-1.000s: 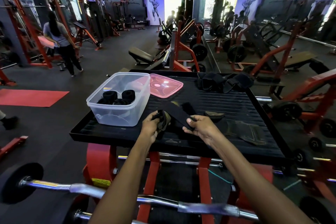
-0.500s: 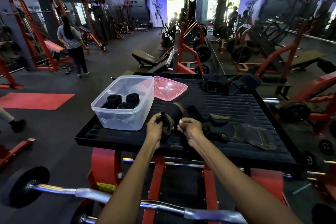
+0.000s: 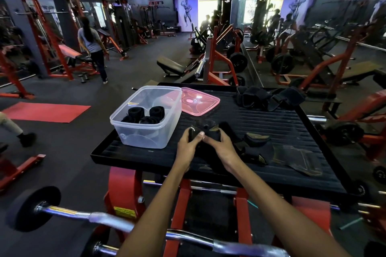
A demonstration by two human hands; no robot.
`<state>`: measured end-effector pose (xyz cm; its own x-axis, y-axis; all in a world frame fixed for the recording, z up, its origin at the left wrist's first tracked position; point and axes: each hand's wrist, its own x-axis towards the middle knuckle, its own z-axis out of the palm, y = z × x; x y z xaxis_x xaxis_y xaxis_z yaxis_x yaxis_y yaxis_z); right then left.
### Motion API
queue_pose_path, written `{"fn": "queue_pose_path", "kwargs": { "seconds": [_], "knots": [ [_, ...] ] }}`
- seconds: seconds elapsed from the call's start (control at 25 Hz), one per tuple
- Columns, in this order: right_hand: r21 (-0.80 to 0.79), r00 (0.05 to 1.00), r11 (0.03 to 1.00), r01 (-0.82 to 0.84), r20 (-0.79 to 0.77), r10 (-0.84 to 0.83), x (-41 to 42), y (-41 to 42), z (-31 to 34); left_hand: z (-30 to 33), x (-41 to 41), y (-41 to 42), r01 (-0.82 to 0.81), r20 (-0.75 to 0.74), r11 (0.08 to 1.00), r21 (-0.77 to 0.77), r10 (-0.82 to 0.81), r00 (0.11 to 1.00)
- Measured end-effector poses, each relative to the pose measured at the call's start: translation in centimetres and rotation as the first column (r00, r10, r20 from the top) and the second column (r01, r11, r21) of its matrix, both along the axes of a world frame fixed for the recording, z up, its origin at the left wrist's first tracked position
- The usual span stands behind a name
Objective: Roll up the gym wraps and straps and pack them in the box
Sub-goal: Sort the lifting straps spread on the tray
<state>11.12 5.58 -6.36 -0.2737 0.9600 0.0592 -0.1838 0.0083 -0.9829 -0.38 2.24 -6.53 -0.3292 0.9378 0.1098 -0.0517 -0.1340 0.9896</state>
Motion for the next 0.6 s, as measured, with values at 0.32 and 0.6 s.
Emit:
{"fn": "queue_pose_path", "kwargs": {
  "seconds": [0.32,0.6],
  "knots": [
    [0.228,0.966,0.970,-0.082,0.258,0.021,0.1,-0.5,0.4,0.7,-3.3,-1.7,0.041,-0.182,0.999,-0.013,-0.042,0.982],
    [0.247,0.874,0.940,-0.237,0.476,0.095,-2.9,-2.5,0.2,0.1,-6.2,-5.3,-0.060,-0.553,0.998,0.019,0.061,0.831]
  ]
}}
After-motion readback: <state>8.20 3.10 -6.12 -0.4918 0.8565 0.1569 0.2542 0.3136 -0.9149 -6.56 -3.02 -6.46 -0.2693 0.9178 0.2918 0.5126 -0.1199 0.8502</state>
